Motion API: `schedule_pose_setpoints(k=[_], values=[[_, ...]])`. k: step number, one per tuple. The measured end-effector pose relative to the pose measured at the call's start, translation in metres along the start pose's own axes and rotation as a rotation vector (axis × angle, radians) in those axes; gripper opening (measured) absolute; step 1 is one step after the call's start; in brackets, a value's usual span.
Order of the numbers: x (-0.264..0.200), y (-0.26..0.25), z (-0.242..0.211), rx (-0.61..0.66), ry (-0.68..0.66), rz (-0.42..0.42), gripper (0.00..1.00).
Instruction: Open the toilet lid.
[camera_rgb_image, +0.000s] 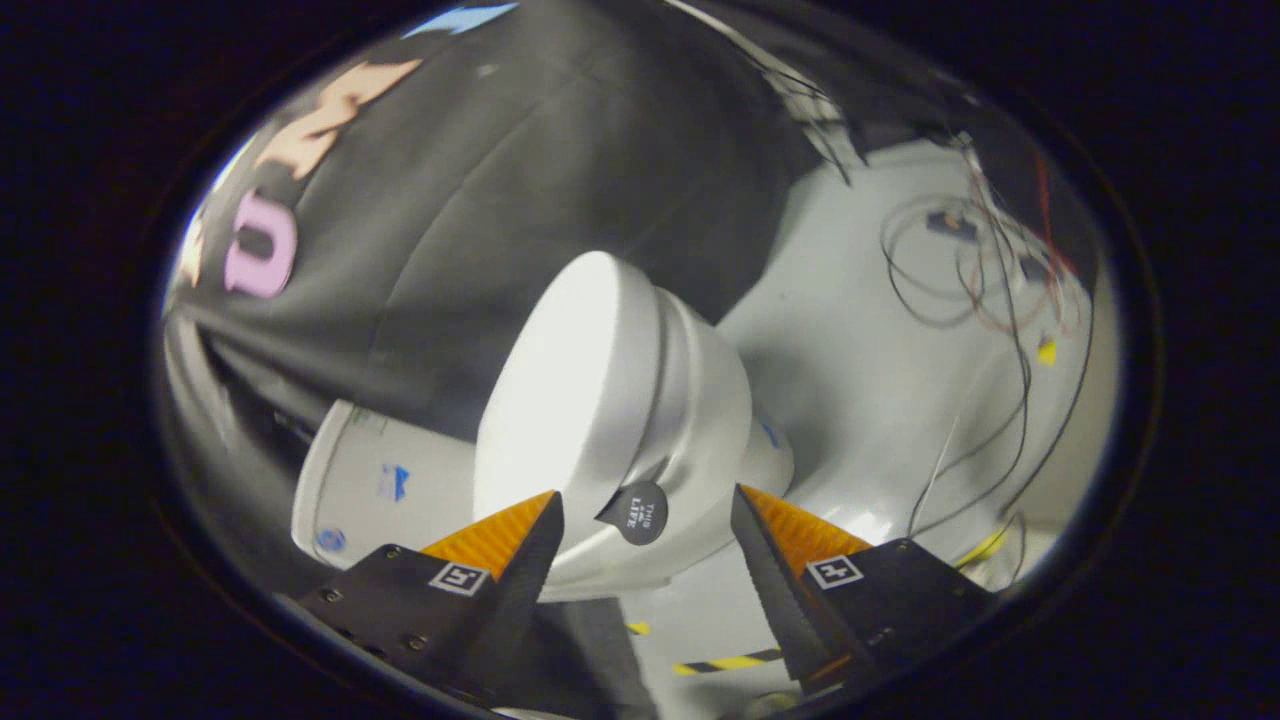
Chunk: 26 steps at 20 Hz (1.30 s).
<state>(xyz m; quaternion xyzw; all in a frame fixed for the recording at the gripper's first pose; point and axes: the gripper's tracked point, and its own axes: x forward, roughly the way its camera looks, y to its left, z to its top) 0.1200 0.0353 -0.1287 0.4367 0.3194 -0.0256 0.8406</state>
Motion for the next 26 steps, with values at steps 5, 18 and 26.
schedule_pose_setpoints(k=[5, 18, 26], values=[[0.016, -0.011, -0.016, 0.16, 0.066, 0.007, 0.97], [0.028, 0.022, -0.025, 0.158, 0.08, 0.1, 0.21], [0.03, 0.007, -0.018, 0.095, 0.052, 0.089, 0.01]])
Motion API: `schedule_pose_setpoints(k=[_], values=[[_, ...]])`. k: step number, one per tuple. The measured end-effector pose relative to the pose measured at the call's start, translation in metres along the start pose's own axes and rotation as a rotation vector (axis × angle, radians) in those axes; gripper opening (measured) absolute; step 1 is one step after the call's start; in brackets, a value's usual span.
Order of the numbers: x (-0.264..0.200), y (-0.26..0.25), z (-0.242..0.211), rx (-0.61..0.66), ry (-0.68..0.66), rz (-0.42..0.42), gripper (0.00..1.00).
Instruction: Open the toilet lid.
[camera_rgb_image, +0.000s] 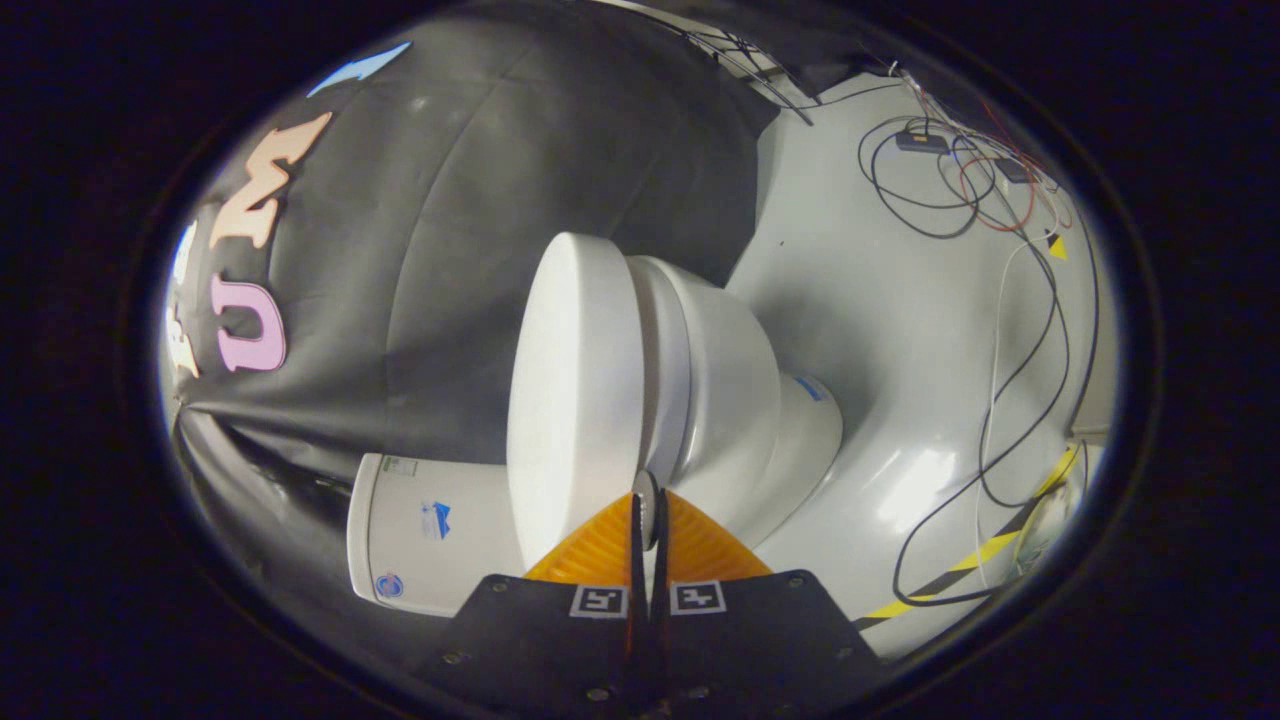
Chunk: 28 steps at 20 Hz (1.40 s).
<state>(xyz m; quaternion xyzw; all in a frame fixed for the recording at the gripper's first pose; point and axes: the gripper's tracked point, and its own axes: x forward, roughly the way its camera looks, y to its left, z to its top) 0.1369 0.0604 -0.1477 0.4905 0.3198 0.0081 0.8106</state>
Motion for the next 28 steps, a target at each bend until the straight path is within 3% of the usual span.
schedule_pose_setpoints(k=[12, 28], values=[[-0.019, 0.028, 0.002, -0.077, -0.043, 0.032, 0.01], [-0.044, 0.106, -0.005, -0.242, -0.092, 0.218, 0.01]])
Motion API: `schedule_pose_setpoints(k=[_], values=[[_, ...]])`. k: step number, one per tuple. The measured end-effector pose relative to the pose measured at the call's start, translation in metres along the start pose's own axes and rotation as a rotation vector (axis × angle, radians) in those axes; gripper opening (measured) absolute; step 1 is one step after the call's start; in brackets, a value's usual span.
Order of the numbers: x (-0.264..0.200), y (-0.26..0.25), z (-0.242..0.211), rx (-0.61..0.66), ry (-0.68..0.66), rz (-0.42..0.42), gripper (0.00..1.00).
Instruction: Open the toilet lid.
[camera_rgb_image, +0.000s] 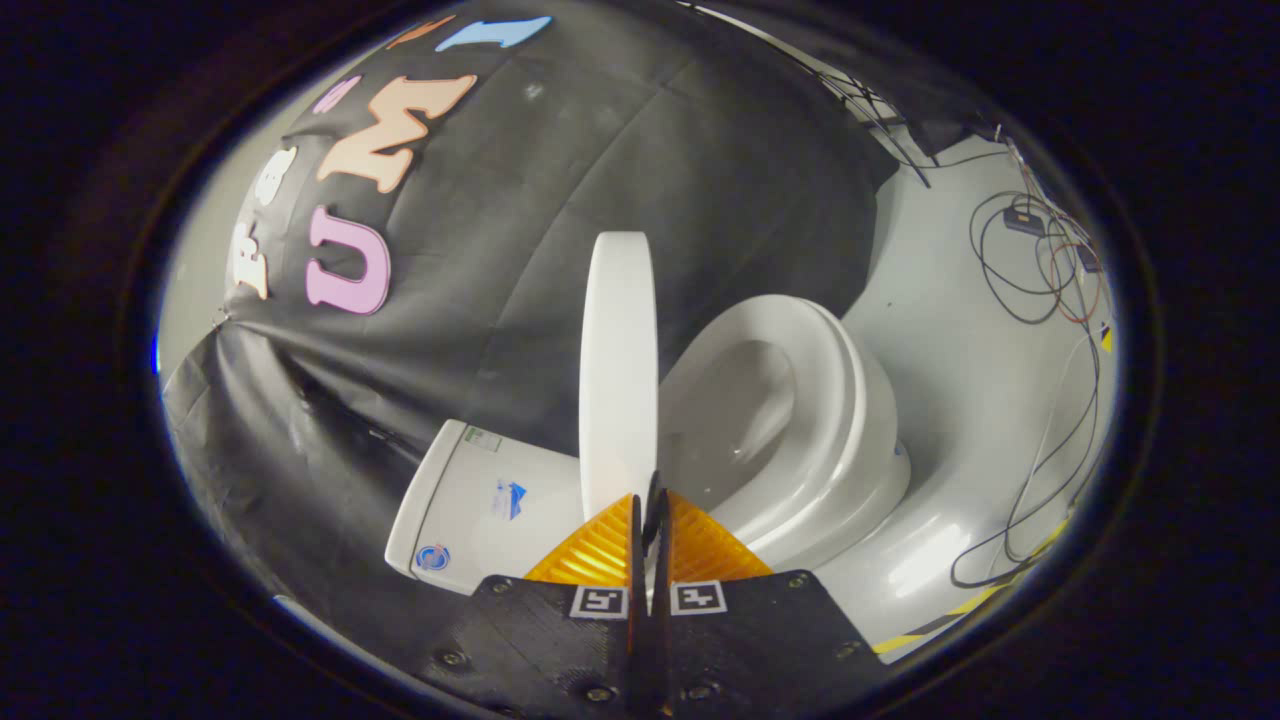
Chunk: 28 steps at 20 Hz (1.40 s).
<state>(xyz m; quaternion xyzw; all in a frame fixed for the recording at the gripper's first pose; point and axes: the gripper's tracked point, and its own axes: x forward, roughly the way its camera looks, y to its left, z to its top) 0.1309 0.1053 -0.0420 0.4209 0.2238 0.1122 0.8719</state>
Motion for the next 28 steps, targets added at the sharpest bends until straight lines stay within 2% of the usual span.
schedule_pose_setpoints(k=[6, 11, 18, 25, 28], values=[[-0.005, 0.021, 0.002, -0.046, -0.016, 0.023, 0.01], [-0.01, 0.047, 0.0, -0.17, -0.027, 0.021, 0.01], [-0.012, 0.065, -0.001, -0.168, -0.042, 0.053, 0.02], [-0.018, 0.095, -0.01, -0.423, -0.103, -0.006, 0.02], [-0.022, 0.101, -0.01, -0.459, -0.119, -0.019, 0.02]])
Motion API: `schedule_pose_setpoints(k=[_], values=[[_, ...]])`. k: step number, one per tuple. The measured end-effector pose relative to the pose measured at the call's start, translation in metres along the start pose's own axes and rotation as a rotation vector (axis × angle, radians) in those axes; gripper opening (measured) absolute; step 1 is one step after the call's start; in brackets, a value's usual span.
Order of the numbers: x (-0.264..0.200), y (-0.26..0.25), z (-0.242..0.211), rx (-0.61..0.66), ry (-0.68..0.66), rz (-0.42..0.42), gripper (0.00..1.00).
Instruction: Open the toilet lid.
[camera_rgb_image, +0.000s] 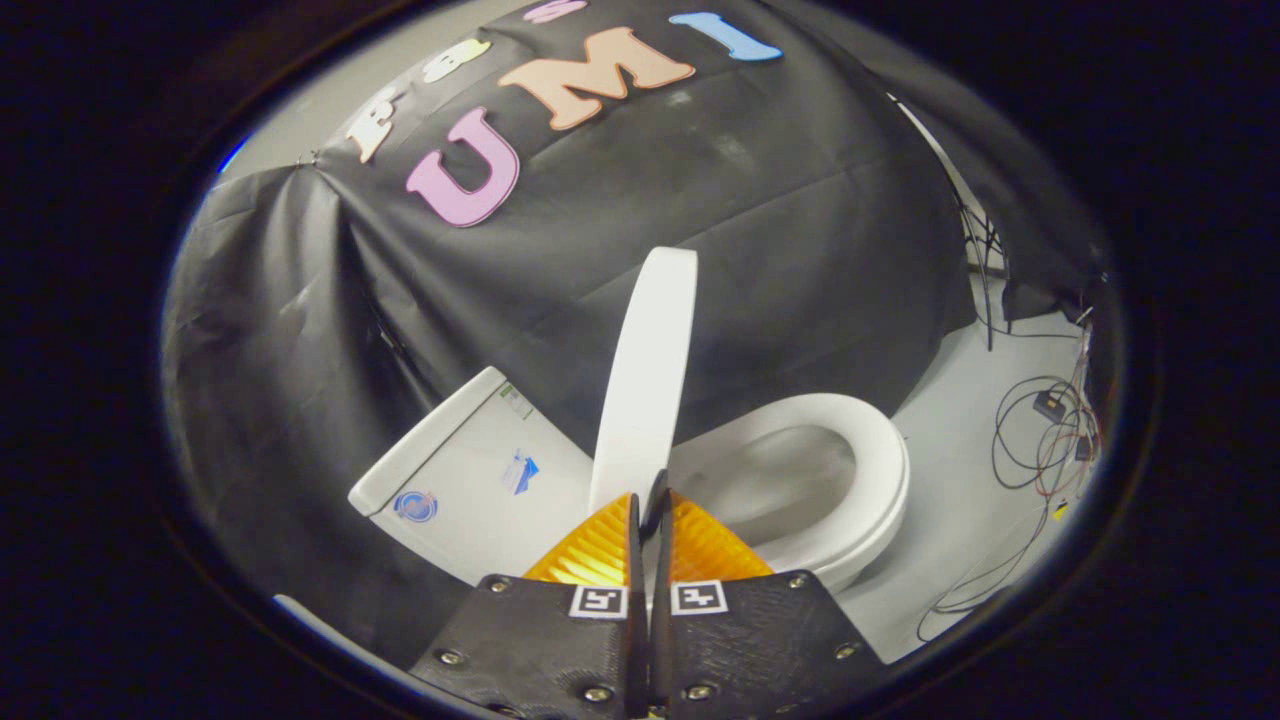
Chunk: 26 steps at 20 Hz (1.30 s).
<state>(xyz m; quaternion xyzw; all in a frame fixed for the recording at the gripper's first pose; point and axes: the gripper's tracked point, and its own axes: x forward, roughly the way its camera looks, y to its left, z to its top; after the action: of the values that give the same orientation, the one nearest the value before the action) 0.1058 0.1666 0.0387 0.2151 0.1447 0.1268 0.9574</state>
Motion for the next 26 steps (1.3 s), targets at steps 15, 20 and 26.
schedule_pose_setpoints(k=[15, 20, 26], values=[[-0.001, 0.044, 0.005, -0.131, -0.042, -0.139, 0.02], [-0.001, 0.067, 0.004, -0.167, -0.055, -0.209, 0.02], [0.001, 0.092, 0.004, -0.256, -0.076, -0.234, 0.01]])
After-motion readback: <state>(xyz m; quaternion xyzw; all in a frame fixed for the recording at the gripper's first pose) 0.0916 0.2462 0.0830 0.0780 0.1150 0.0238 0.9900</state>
